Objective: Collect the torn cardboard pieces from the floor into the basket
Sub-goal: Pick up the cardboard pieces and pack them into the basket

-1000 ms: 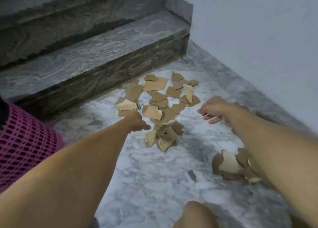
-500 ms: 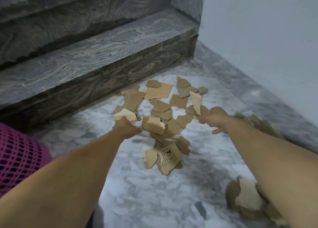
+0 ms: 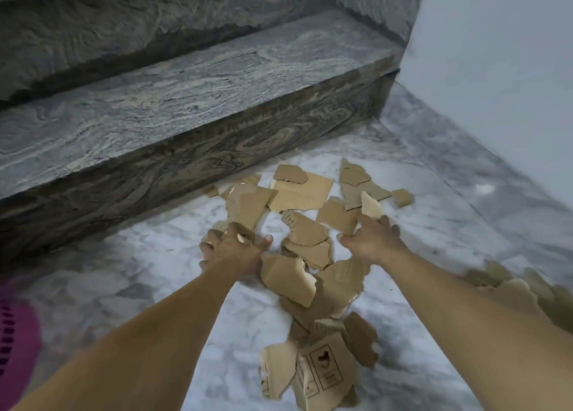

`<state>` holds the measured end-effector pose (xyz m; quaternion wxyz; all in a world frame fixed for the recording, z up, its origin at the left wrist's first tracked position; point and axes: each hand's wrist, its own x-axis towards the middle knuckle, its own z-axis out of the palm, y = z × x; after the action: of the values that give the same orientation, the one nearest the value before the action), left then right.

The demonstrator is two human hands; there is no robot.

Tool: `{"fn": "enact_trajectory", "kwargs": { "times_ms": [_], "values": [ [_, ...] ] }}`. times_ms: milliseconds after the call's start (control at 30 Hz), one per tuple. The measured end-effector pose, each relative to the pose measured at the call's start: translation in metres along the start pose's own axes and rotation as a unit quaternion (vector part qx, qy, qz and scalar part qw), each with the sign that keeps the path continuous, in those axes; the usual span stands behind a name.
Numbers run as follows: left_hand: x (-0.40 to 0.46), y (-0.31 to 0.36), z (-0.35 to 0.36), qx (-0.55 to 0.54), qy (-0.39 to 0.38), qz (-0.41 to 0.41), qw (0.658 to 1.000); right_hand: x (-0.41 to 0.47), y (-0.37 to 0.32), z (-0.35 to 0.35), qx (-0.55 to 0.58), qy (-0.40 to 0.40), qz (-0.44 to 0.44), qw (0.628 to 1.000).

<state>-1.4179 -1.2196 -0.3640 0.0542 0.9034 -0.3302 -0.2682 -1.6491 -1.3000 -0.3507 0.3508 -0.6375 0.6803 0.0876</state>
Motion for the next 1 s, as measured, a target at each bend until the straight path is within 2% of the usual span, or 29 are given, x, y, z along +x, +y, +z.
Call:
{"fn": "enact_trajectory", "kwargs": {
  "times_ms": [100,267,333,400,467,567,633,833,1000],
  "values": [
    [-0.007,0.012,0.008,0.025,0.023,0.013,0.999,-0.001,-0.025,-0.004,-0.012,0.010,0.000,1.000],
    [0.006,0.028,-0.004,0.048,0.121,-0.006,0.992,0.020,-0.043,-0.035,-0.004,0.139,0.029,0.990],
    [0.023,0.029,-0.009,0.024,0.133,-0.011,0.991,0.037,-0.041,-0.044,-0.017,0.153,0.042,0.987],
    [0.042,0.030,-0.013,0.007,0.120,0.002,0.993,0.053,-0.038,-0.050,-0.008,0.122,0.038,0.992],
    [0.060,0.032,-0.015,0.013,0.079,0.036,0.996,0.067,-0.037,-0.049,0.019,0.057,0.021,0.998],
    [0.073,0.036,-0.013,0.060,-0.004,0.082,0.995,0.071,-0.044,-0.038,-0.066,-0.007,-0.048,0.997],
    [0.069,0.035,-0.007,0.071,-0.025,0.101,0.992,0.067,-0.044,-0.024,-0.089,-0.007,-0.069,0.994],
    [0.036,0.025,-0.005,0.083,-0.036,0.132,0.987,0.038,-0.041,-0.008,-0.047,0.066,-0.035,0.996],
    [0.007,0.019,-0.001,0.104,-0.027,0.146,0.983,0.022,-0.036,-0.003,0.002,0.039,0.002,0.999]
  ]
}}
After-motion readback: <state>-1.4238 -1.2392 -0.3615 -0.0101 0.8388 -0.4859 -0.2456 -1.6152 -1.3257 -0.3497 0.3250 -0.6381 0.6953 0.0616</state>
